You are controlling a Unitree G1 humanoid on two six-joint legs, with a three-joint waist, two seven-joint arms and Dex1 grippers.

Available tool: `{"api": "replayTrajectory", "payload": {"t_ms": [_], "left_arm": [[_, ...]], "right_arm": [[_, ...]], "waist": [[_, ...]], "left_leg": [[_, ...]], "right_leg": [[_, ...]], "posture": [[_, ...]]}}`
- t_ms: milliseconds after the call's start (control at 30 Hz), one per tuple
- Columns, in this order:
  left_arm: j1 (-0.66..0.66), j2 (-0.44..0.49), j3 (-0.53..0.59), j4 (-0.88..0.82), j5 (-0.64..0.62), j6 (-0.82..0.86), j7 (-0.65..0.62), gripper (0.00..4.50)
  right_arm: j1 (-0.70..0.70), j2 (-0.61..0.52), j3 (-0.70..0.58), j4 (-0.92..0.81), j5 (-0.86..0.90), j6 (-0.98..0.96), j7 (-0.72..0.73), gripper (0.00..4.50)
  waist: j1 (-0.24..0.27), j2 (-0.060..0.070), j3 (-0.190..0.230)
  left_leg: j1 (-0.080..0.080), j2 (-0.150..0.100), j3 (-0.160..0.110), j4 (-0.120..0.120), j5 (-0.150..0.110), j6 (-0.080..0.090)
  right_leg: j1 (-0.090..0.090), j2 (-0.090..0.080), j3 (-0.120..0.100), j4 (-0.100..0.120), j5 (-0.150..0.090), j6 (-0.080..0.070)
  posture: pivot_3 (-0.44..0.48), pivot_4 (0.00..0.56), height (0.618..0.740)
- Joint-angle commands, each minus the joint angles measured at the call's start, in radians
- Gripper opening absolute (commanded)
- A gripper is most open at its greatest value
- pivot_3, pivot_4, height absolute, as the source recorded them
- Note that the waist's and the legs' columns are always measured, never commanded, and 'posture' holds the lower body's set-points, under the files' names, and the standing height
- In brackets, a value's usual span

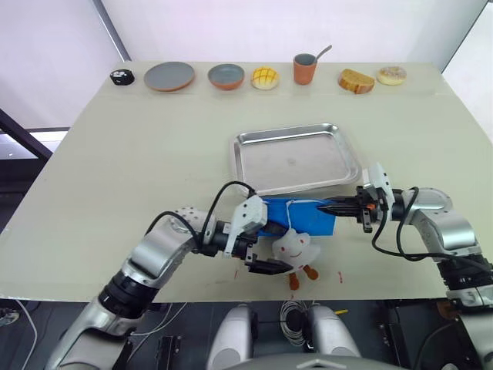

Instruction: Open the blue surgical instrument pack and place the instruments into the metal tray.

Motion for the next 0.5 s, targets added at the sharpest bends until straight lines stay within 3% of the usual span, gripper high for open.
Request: {"api": "replayTrajectory", "payload": {"t_ms": [33,200,300,500], "left_arm": [[-0.021,-0.009,-0.024,0.002,0.03,0.006,-0.001,3.6],[-0.042,-0.017,-0.053,0.025,0.068,-0.032,-0.029,1.59],[-0.049,-0.014,-0.031,0.05,0.071,-0.06,-0.051,0.12],[-0.038,0.107,0.187,0.068,-0.118,-0.066,-0.237,0.05]], "right_arm": [[0.006,-0.015,-0.014,-0.043,0.007,0.011,-0.003,0.0],[0.01,-0.013,-0.015,-0.053,0.009,0.015,-0.008,0.0],[0.011,-0.012,-0.017,-0.051,0.008,0.012,-0.012,0.0],[0.013,-0.018,-0.026,-0.018,-0.004,-0.02,-0.011,0.0]], "waist": [[0.0,0.0,0.0],[0.0,0.0,0.0],[0.0,0.0,0.0],[-0.002,0.0,0.0]], "left_leg": [[0.0,0.0,0.0,0.0,0.0,0.0],[0.0,0.0,0.0,0.0,0.0,0.0],[0.0,0.0,0.0,0.0,0.0,0.0],[0.0,0.001,0.0,0.0,0.0,0.0]], "right_leg": [[0.0,0.0,0.0,0.0,0.0,0.0],[0.0,0.0,0.0,0.0,0.0,0.0],[0.0,0.0,0.0,0.0,0.0,0.0],[0.0,0.001,0.0,0.0,0.0,0.0]], "posture": [[0.0,0.15,0.74],[0.0,0.15,0.74],[0.0,0.15,0.74],[0.0,0.15,0.74]]}}
